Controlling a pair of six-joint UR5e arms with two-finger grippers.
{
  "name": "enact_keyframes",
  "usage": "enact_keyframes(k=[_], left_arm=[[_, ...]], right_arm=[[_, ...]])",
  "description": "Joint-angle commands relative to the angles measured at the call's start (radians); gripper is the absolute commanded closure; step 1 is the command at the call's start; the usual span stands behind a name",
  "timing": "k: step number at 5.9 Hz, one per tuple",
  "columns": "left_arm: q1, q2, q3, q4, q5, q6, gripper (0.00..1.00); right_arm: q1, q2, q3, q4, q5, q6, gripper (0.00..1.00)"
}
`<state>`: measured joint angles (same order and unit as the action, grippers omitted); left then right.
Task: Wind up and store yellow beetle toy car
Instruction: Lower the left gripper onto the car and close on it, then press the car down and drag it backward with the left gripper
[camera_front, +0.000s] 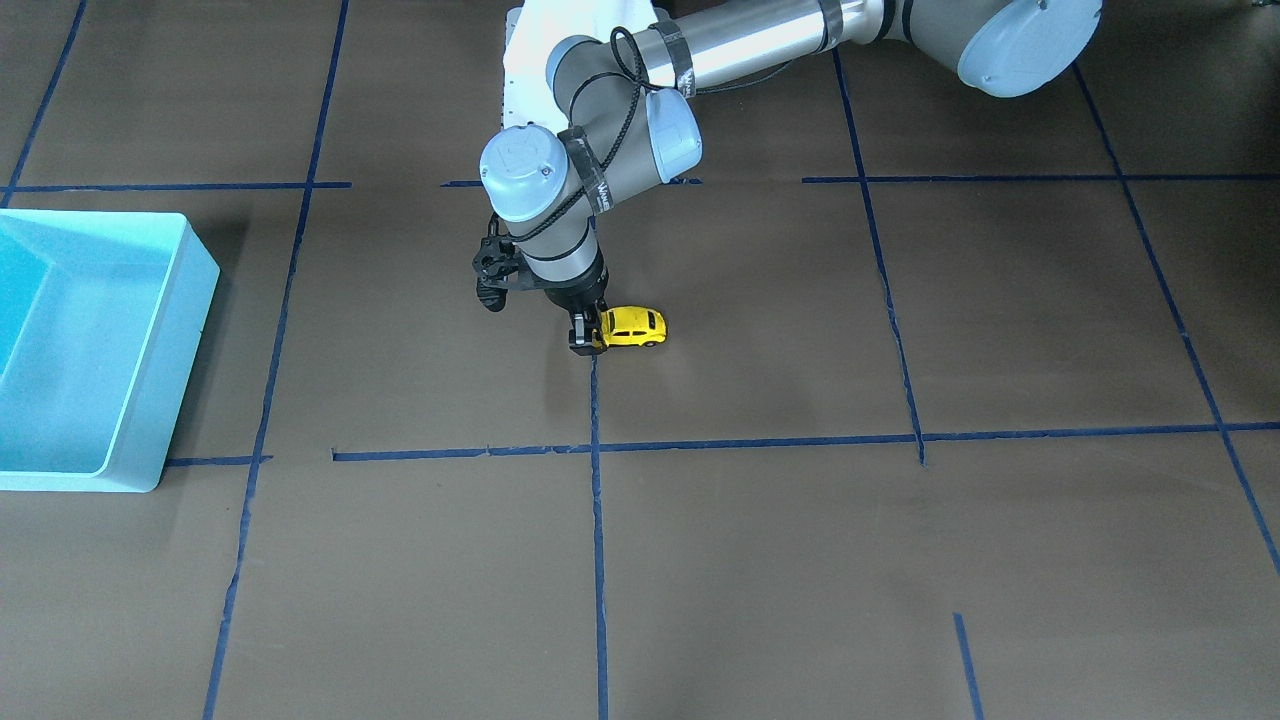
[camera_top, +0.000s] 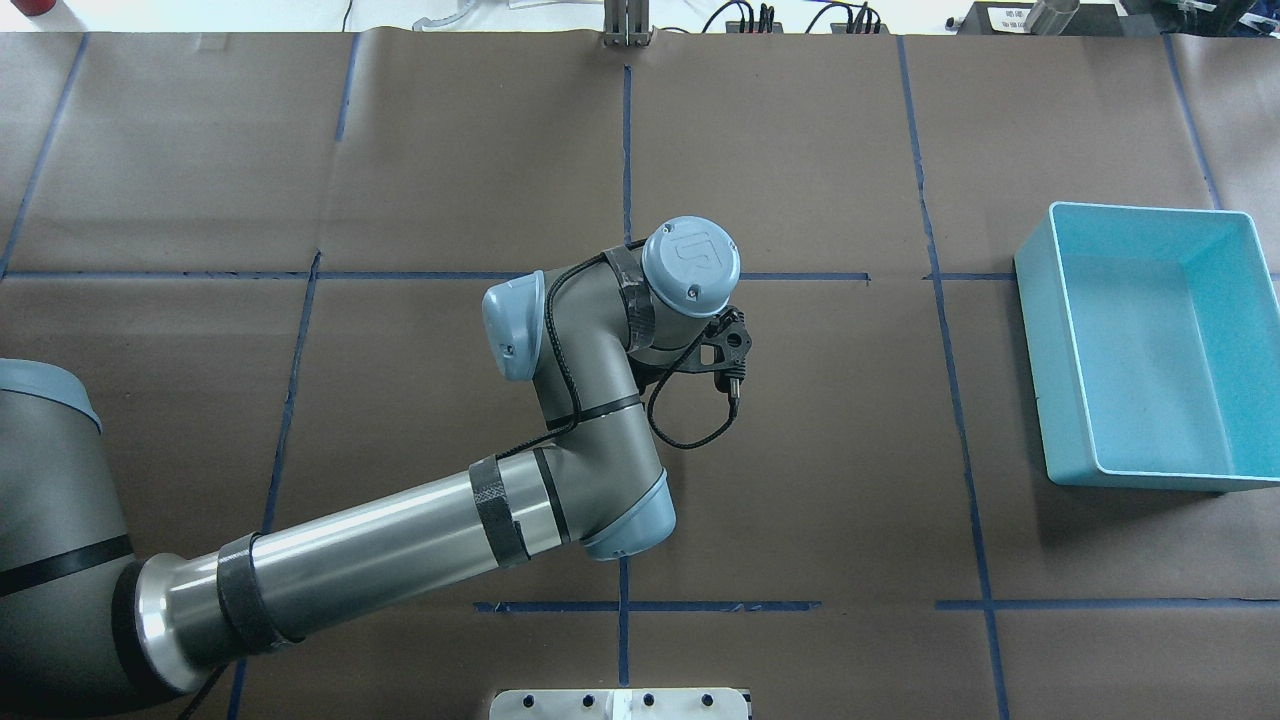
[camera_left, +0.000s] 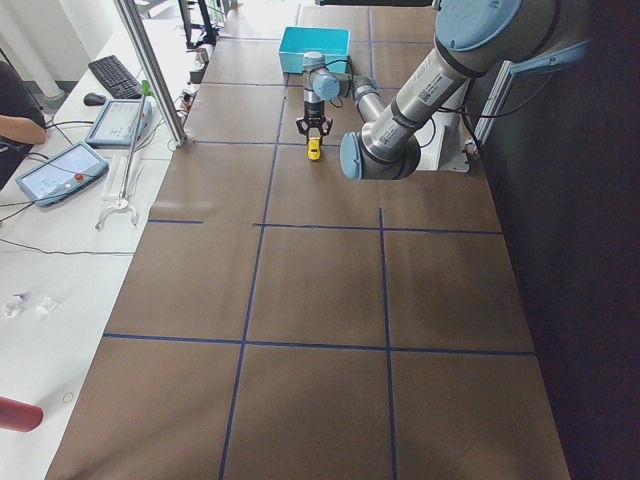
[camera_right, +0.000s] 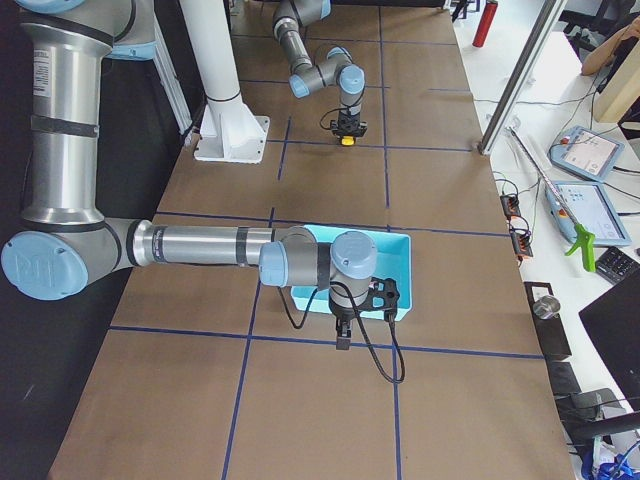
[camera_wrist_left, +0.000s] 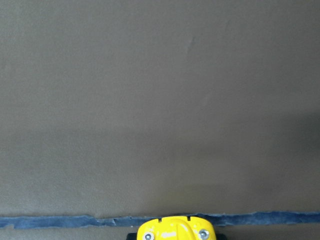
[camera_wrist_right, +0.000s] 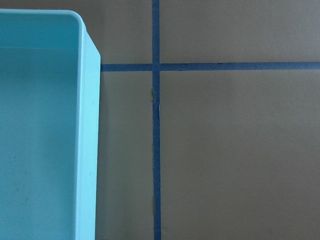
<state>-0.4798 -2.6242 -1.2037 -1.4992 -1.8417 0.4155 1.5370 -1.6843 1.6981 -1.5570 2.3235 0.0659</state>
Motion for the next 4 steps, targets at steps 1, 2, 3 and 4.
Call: enact_keyframes(k=[1, 2, 3, 4], left_arm=[[-0.02, -0.002, -0.019, -0.143, -0.062, -0.03, 1.0], [-0.029, 0.0, -0.019, -0.227, -0.129, -0.081, 1.0], [-0.03, 0.003, -0.017, -0.292, -0.149, -0.096, 1.0], [-0.03, 0.013, -0.014, -0.356, -0.177, -0.096, 1.0]], right_arm=[[0.0, 0.0, 0.0, 0.0, 0.0, 0.0, 0.0], [0.0, 0.0, 0.0, 0.0, -0.001, 0.0, 0.0], [0.0, 0.0, 0.0, 0.0, -0.001, 0.0, 0.0], [0.0, 0.002, 0.0, 0.0, -0.001, 0.0, 0.0]])
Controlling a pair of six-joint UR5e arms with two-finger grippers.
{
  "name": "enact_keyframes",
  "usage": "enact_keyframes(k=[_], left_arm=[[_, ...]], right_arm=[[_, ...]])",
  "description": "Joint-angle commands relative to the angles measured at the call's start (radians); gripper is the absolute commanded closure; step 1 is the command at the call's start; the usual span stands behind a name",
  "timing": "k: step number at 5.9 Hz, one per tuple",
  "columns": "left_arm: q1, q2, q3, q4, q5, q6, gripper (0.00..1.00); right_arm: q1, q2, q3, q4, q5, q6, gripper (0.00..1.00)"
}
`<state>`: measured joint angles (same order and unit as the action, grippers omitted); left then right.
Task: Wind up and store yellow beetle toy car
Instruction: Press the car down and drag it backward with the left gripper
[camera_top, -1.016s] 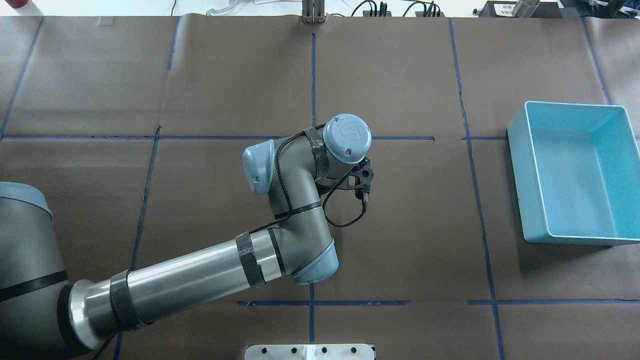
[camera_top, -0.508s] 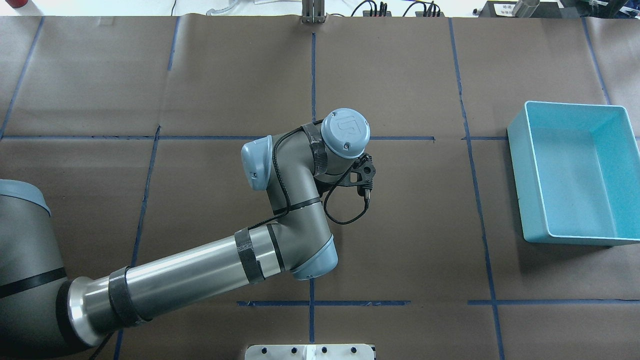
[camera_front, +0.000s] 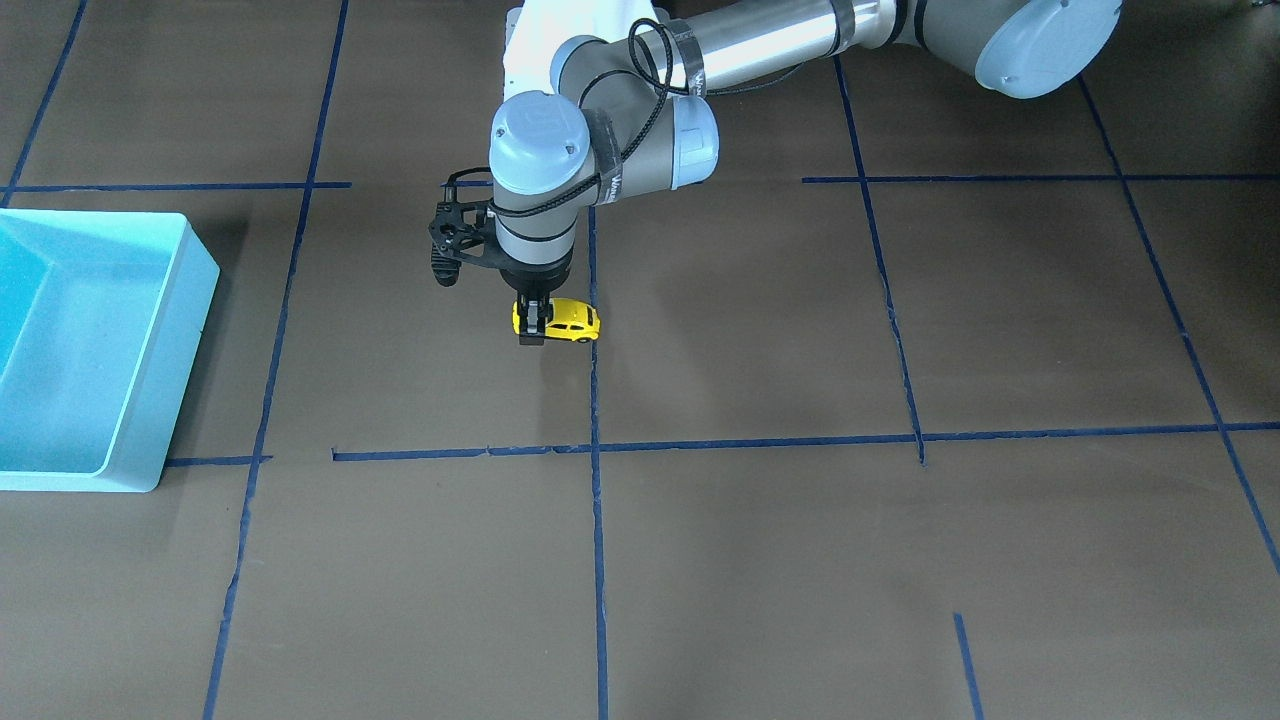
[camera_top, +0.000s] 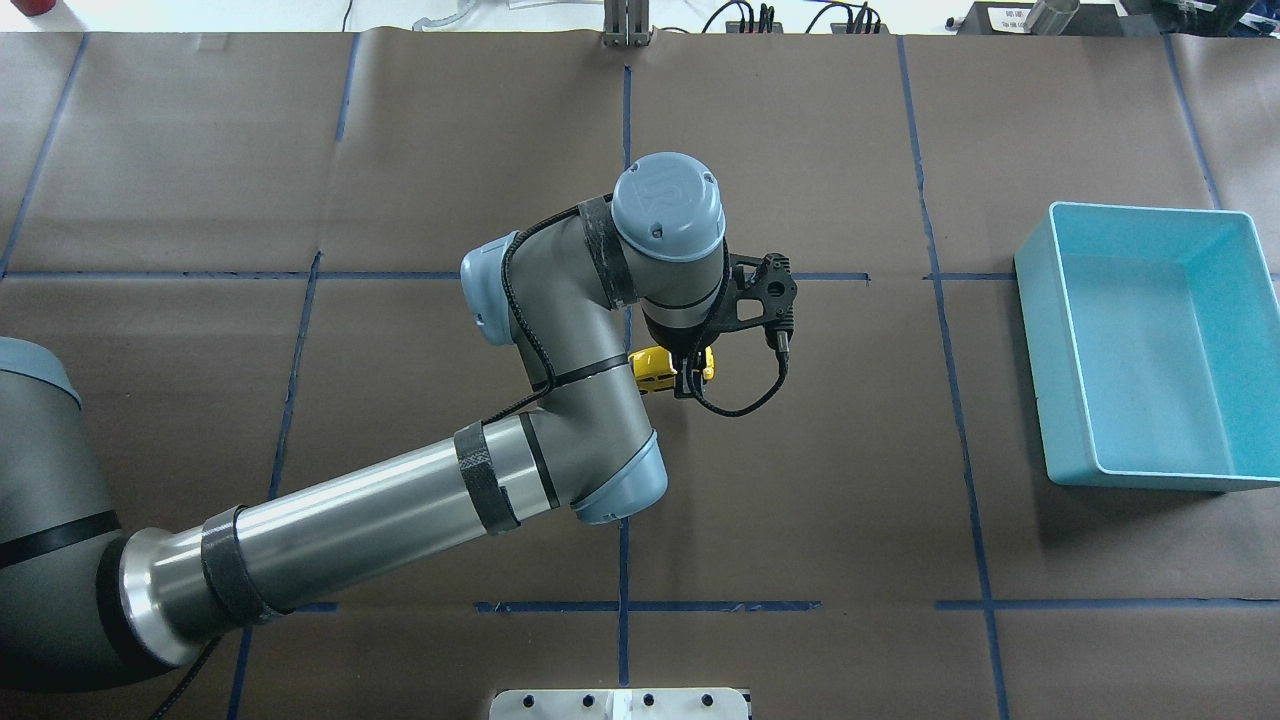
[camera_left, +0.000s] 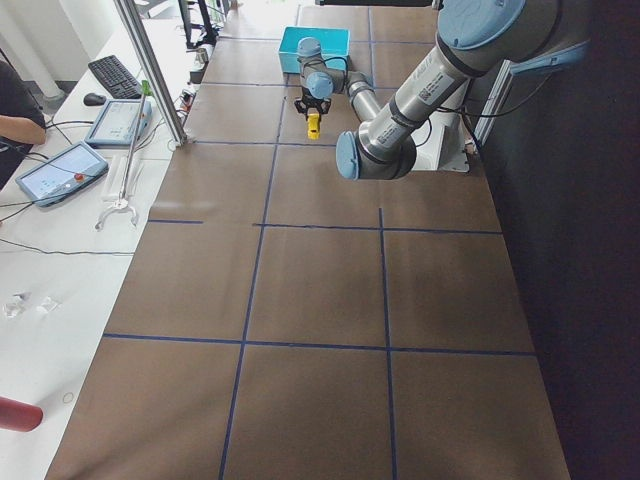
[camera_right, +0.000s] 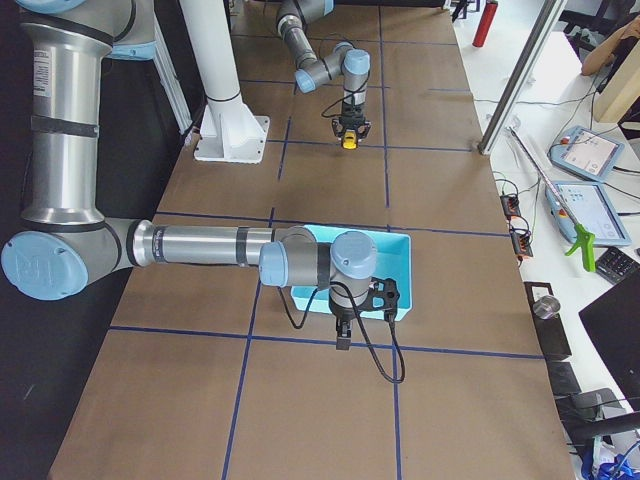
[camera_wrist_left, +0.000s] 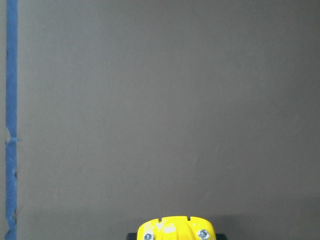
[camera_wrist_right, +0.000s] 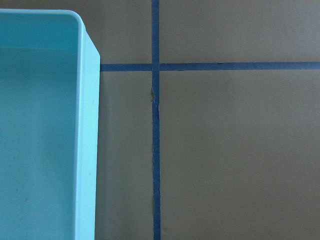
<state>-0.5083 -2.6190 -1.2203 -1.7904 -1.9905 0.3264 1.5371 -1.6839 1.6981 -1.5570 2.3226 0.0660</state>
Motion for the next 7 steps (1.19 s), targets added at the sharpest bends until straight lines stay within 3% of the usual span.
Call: enact_keyframes(k=[1, 5, 7], left_arm=[[-0.001, 0.022, 0.002, -0.096, -0.036, -0.015, 1.0], [0.004, 0.039, 0.005, -0.107, 0.076, 0.074, 1.0], [0.004, 0.074, 0.005, -0.147, 0.069, 0.075, 1.0]], right_arm=[[0.0, 0.0, 0.0, 0.0, 0.001, 0.0, 0.0], [0.0, 0.0, 0.0, 0.0, 0.0, 0.0, 0.0], [0.0, 0.0, 0.0, 0.0, 0.0, 0.0, 0.0]])
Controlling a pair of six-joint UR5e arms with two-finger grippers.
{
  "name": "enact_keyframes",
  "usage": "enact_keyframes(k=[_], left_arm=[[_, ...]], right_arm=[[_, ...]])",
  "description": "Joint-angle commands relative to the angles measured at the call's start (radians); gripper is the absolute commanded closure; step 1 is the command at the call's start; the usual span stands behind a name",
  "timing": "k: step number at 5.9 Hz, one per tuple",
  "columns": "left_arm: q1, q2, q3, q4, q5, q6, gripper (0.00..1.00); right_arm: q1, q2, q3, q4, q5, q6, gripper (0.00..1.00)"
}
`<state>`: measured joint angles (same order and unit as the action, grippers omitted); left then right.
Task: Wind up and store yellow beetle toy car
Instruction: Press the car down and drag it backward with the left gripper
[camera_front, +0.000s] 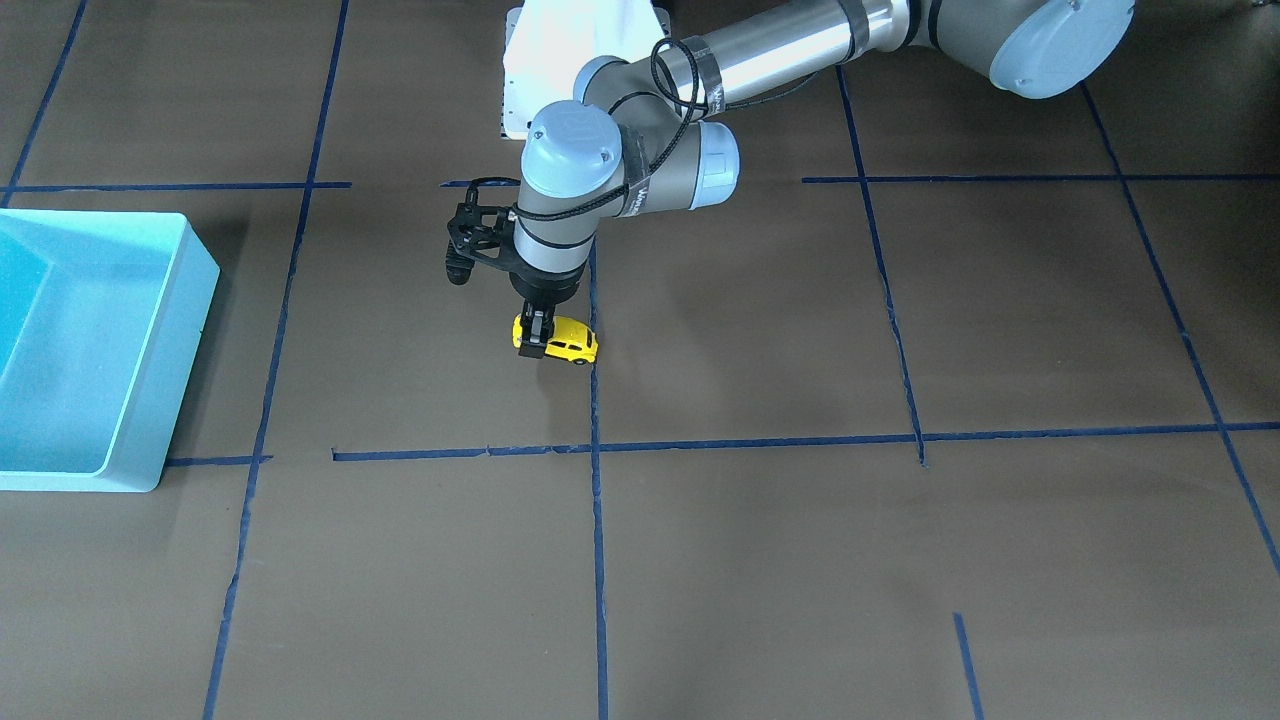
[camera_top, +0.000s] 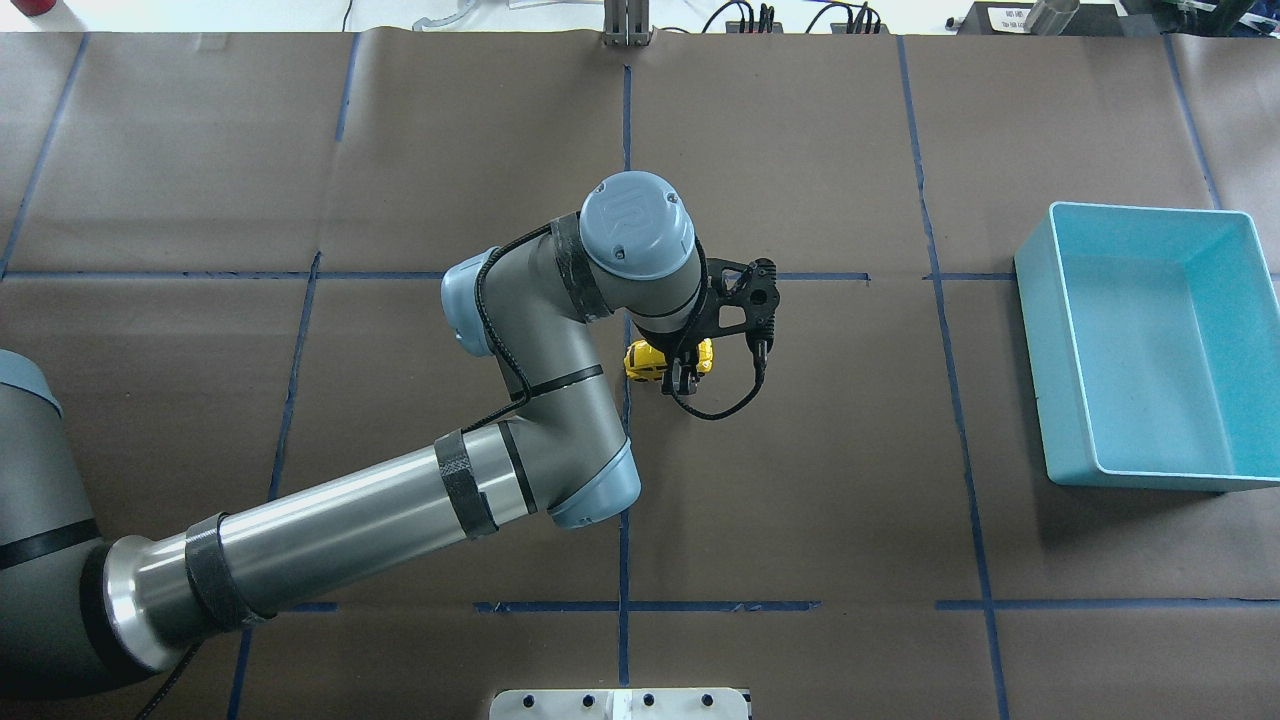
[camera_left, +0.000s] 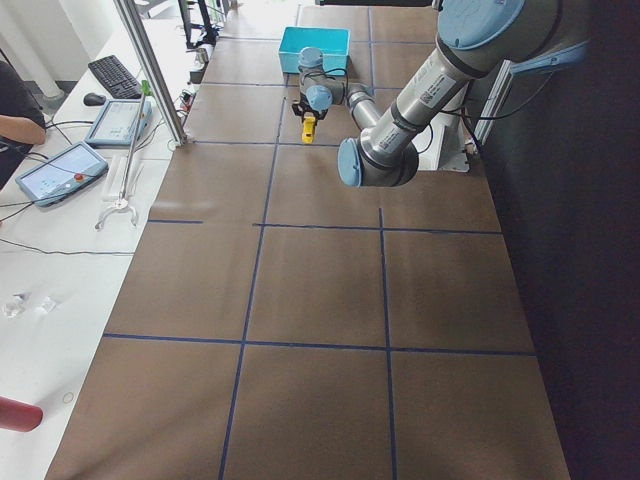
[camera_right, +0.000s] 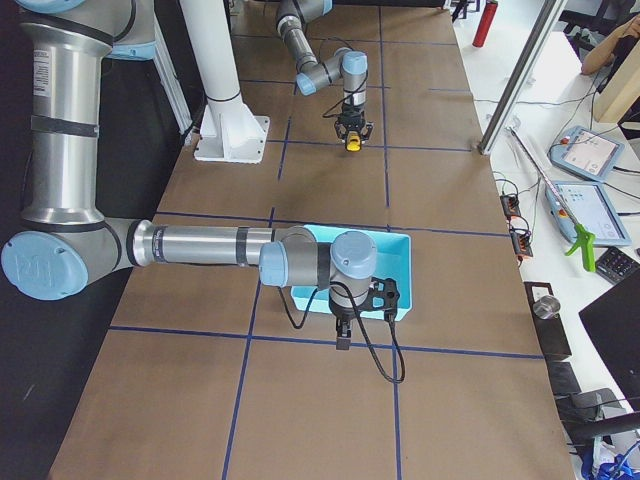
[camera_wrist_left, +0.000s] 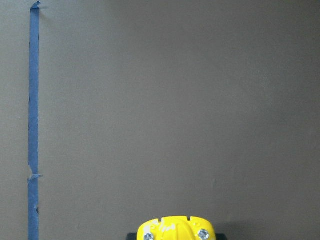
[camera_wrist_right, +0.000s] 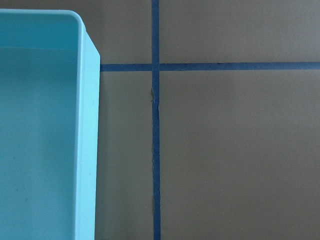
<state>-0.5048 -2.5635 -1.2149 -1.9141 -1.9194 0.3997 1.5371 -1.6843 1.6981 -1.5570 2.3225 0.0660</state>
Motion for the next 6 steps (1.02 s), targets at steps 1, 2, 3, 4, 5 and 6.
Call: enact_keyframes(k=[1, 2, 3, 4, 5, 6], left_arm=[[-0.003, 0.023, 0.0, -0.029, -0.021, 0.002, 1.0], [-0.004, 0.023, 0.0, -0.031, -0.033, 0.002, 1.0], [-0.006, 0.025, 0.0, -0.031, -0.039, 0.002, 1.0], [-0.006, 0.031, -0.002, -0.031, -0.043, 0.002, 1.0], [-0.008, 0.032, -0.003, -0.031, -0.043, 0.002, 1.0], [-0.008, 0.04, -0.003, -0.031, -0.043, 0.002, 1.0]], right_arm=[[0.0, 0.0, -0.001, 0.0, 0.0, 0.0, 0.0], [0.0, 0.0, -0.001, 0.0, 0.0, -0.002, 0.0], [0.0, 0.0, 0.0, 0.0, 0.0, 0.0, 0.0], [0.0, 0.0, 0.0, 0.0, 0.0, 0.0, 0.0], [0.0, 0.0, 0.0, 0.0, 0.0, 0.0, 0.0], [0.0, 0.0, -0.001, 0.0, 0.0, 0.0, 0.0]])
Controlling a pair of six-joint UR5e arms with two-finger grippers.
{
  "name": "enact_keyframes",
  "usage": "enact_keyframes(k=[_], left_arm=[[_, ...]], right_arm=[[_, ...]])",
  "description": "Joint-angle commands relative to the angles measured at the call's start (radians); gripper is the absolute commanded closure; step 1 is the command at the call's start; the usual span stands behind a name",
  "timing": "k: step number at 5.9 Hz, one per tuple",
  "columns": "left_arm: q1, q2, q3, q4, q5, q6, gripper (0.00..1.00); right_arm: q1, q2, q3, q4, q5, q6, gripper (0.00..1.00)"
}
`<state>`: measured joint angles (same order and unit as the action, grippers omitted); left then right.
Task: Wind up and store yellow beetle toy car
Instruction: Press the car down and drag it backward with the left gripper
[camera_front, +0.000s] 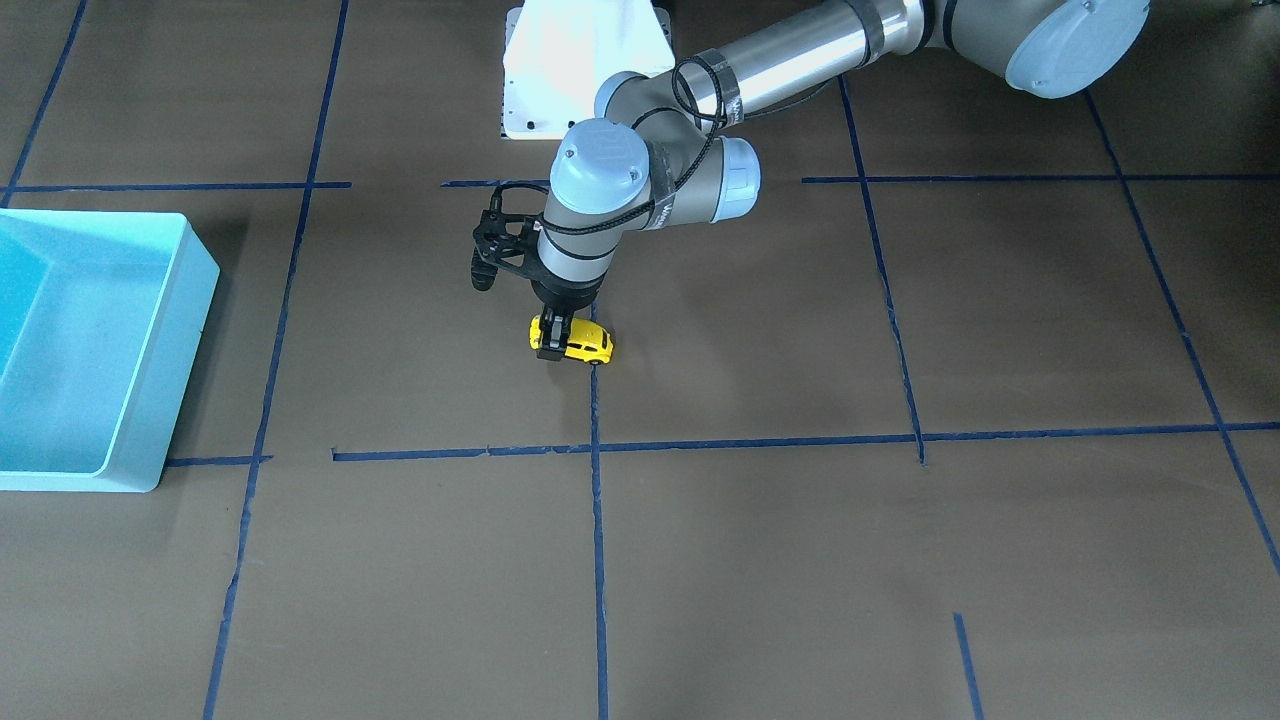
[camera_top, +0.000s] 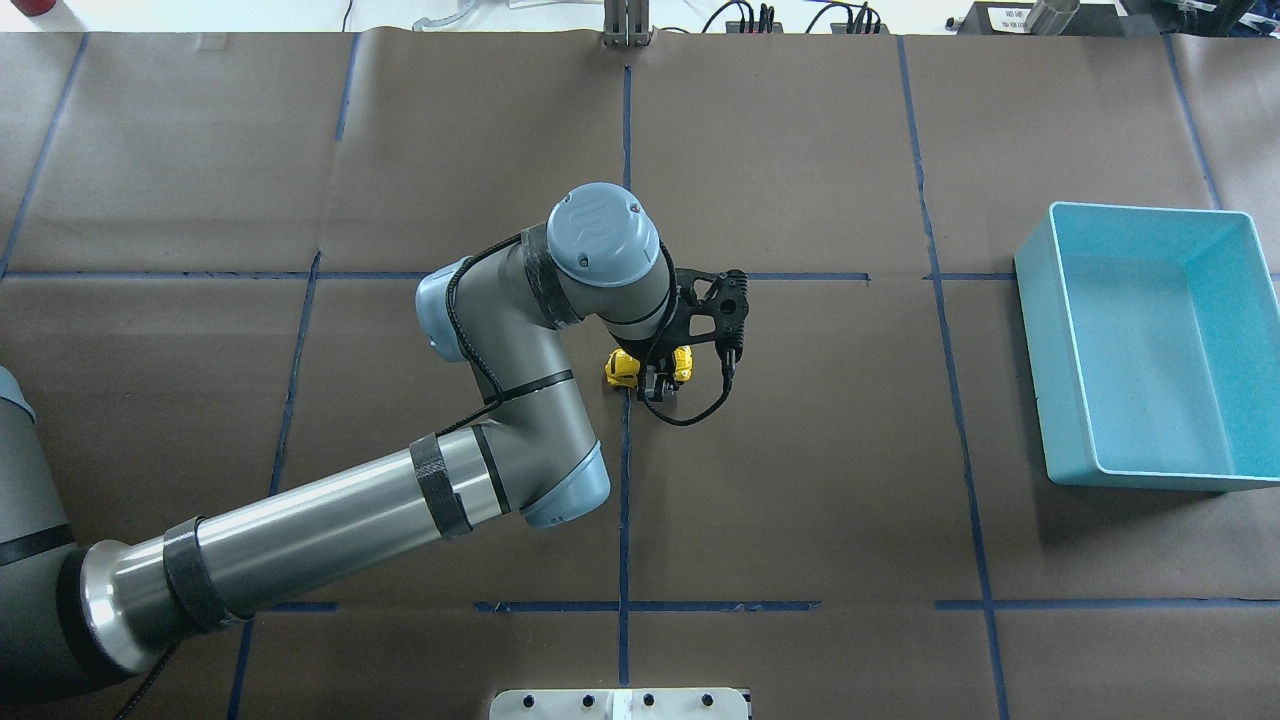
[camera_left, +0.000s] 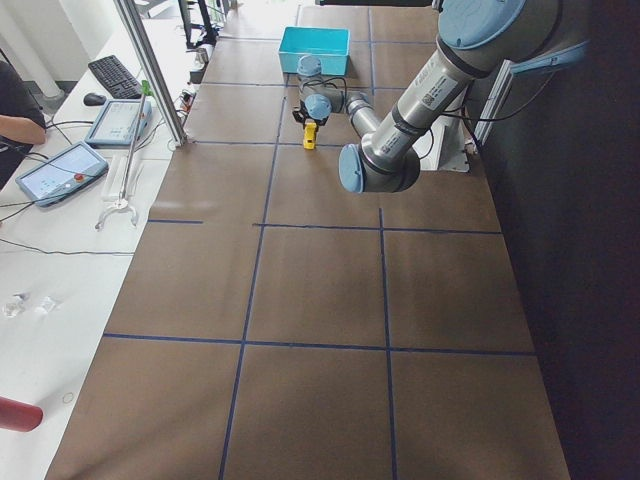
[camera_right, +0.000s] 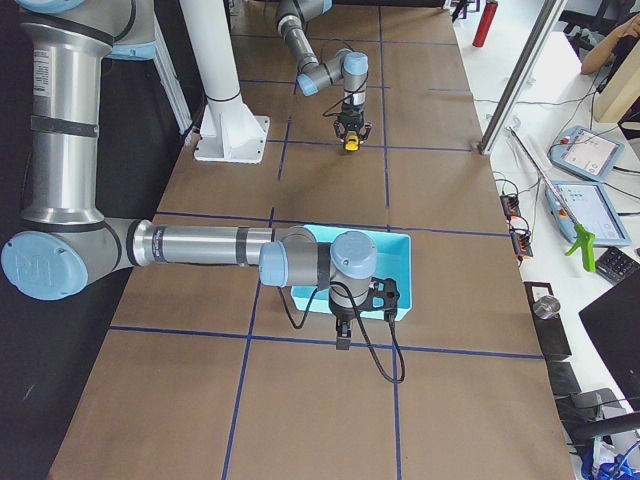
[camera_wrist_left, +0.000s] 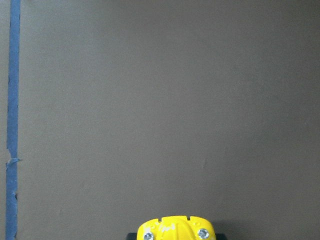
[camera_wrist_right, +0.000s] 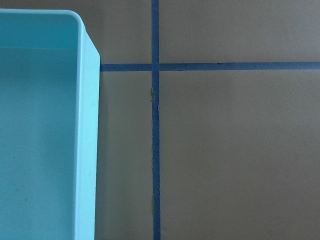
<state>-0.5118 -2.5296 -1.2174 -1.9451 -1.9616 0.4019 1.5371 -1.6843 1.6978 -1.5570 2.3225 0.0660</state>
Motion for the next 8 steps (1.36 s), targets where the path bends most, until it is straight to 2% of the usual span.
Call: enact_keyframes(k=[1, 3, 6, 8], left_arm=[[-0.002, 0.011, -0.001, 0.0, 0.0, 0.0, 1.0], [-0.005, 0.02, -0.001, 0.0, -0.008, 0.0, 1.0], [-0.031, 0.038, -0.004, 0.0, -0.101, -0.002, 1.0], [-0.036, 0.052, -0.008, -0.003, -0.111, 0.0, 1.0]], right_arm=[[0.0, 0.0, 0.0, 0.0, 0.0, 0.0, 0.0], [0.0, 0.001, -0.001, 0.0, 0.0, 0.0, 0.0], [0.0, 0.0, -0.001, 0.0, 0.0, -0.002, 0.0], [0.0, 0.0, -0.001, 0.0, 0.0, -0.002, 0.0]])
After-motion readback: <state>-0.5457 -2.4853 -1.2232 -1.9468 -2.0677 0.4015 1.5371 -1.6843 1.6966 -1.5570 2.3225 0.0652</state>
